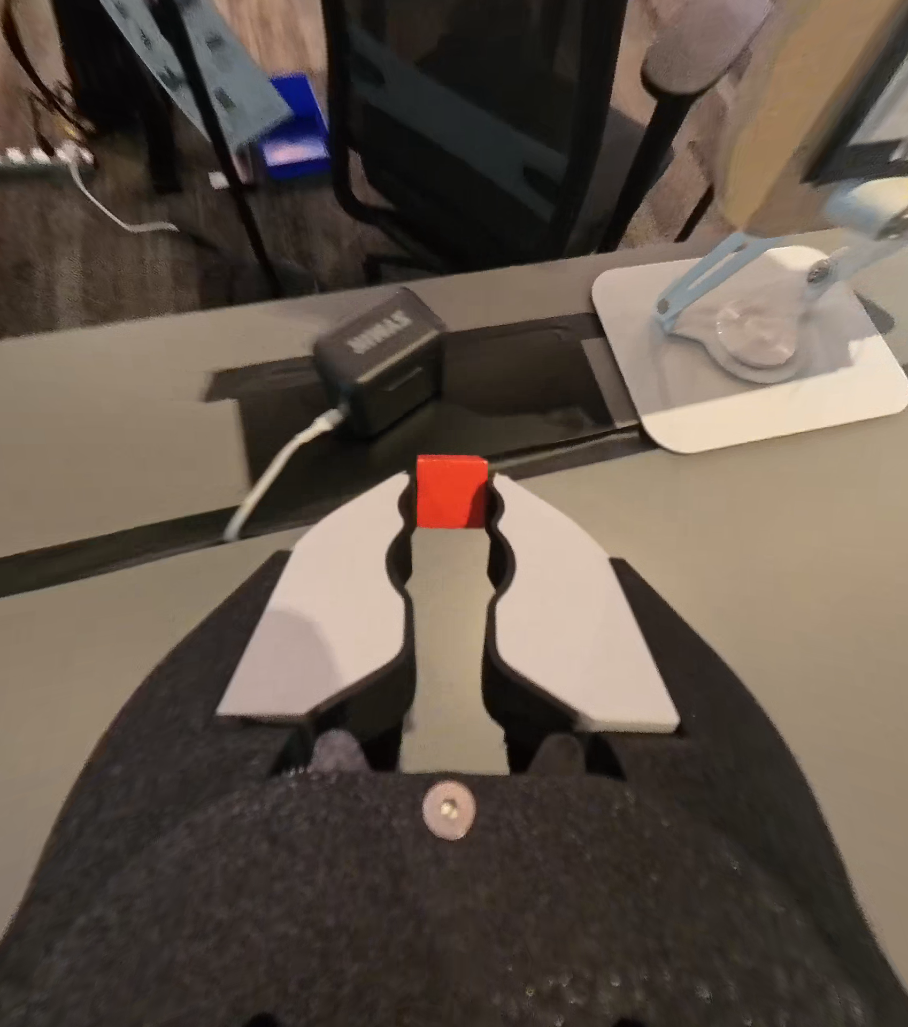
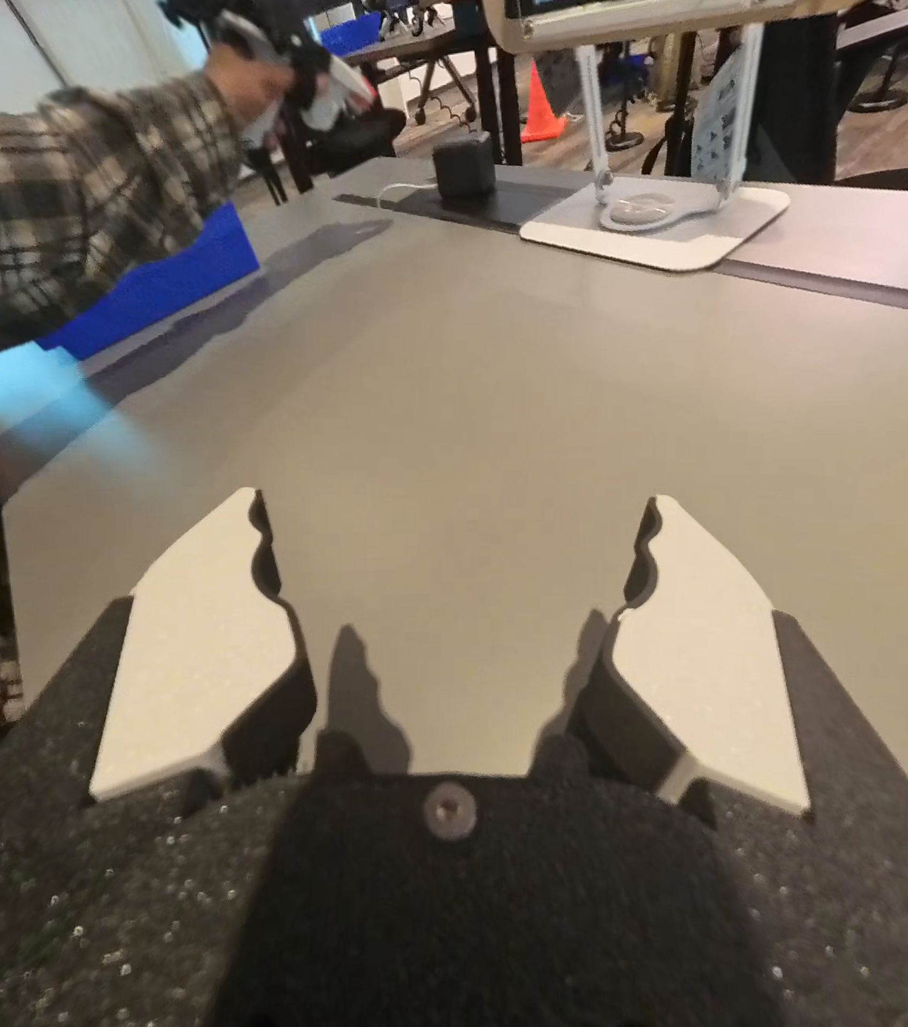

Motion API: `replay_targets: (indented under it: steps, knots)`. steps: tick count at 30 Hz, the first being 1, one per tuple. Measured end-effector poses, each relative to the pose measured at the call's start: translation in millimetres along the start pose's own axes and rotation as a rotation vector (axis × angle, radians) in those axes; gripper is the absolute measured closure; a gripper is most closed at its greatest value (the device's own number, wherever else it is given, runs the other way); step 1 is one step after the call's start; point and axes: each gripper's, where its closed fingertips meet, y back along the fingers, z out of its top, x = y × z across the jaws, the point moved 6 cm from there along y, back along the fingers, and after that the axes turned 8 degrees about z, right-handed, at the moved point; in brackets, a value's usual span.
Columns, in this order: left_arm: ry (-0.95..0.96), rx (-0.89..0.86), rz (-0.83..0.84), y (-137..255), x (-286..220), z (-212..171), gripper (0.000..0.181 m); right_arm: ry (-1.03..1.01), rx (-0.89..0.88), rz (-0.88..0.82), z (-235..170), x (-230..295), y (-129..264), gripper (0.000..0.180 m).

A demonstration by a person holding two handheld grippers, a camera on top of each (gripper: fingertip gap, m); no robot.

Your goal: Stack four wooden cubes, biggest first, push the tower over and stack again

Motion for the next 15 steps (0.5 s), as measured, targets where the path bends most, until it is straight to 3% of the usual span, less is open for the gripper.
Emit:
replay_targets:
  steps: [7, 11, 15]
  knots:
    - [-0.033, -0.064, 0.057, 154.5, 87.0, -34.5, 0.158, 0.03, -0.01, 0.026, 3.7, 16.5, -6.1, 0.058]
    - [-0.008, -0.058, 0.115, 235.4, 128.2, -88.8, 0.158, 0.035, -0.003, 0.039, 2.9, 20.6, -11.6, 0.058]
    - [-0.022, 0.056, 0.238, 280.6, 155.1, -159.7, 0.158, 0.033, 0.011, 0.049, 2.6, 22.2, -20.0, 0.058]
